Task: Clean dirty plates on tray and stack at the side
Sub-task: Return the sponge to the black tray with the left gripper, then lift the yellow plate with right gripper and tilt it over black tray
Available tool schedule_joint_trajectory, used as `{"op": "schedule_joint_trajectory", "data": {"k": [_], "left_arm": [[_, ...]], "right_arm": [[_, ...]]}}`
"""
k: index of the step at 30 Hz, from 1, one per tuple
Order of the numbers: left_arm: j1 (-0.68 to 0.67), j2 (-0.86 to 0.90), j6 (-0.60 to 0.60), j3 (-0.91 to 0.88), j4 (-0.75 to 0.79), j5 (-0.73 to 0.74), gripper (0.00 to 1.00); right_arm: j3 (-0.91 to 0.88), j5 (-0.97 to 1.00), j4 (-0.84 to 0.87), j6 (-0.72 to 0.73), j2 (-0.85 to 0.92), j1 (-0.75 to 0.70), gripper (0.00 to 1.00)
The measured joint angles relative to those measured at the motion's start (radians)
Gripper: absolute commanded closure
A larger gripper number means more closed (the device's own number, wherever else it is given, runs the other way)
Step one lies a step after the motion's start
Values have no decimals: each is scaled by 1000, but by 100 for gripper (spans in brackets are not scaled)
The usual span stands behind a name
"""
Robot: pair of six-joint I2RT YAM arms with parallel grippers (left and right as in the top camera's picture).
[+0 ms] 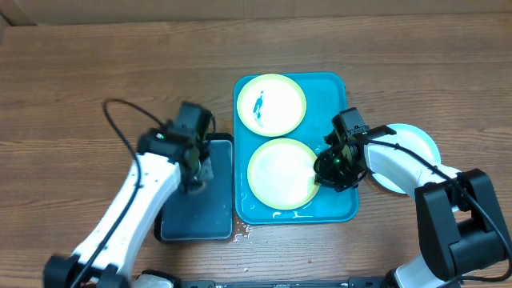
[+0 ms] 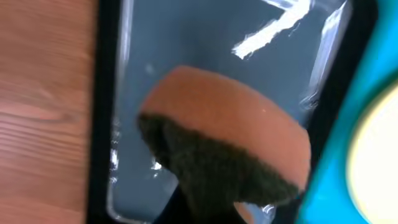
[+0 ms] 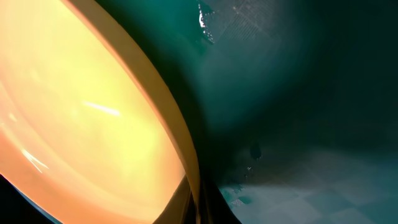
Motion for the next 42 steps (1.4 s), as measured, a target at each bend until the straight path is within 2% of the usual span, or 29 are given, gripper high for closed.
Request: {"op": "schedule_joint_trajectory", "data": {"k": [2, 4, 6, 8, 10, 11, 12, 17, 20, 24, 28, 33, 38, 42], "left_arm": [[0, 29, 0, -90, 74, 36, 96], [0, 47, 0, -138, 109, 65, 80], [0, 53, -4, -149, 122, 86, 76], [2, 52, -4, -143, 124, 98, 64], [5, 52, -2, -123, 90, 109, 38], [11, 52, -2, -97, 57, 114, 9], [22, 51, 0, -52, 3, 119, 0], [79, 4, 11, 141, -177, 127, 0], [130, -61, 31, 277, -259, 127, 0], [203, -153, 49, 459, -342, 127, 0], [233, -222, 53, 588, -363, 127, 0], [233, -307, 54, 635, -371, 127, 0], [233, -320, 54, 635, -406, 127, 0], [233, -313, 54, 635, -419, 127, 0]], "right_arm": [[0, 0, 0, 4, 0, 0, 96], [0, 0, 0, 7, 0, 0, 96], [0, 0, 1, 8, 0, 0, 96], [0, 0, 0, 8, 0, 0, 96], [0, 0, 0, 8, 0, 0, 96], [1, 1, -5, 8, -2, 0, 96], [7, 13, -39, 11, -7, 0, 96], [57, 51, -172, 10, -68, 1, 96], [163, 84, -248, 3, -135, 15, 96], [343, 185, -314, -18, -183, 113, 96], [412, 325, -248, -18, -192, 277, 96], [413, 565, -132, 3, -191, 520, 96], [413, 825, -84, 70, -185, 716, 96], [413, 996, -82, 107, -181, 811, 96]]}}
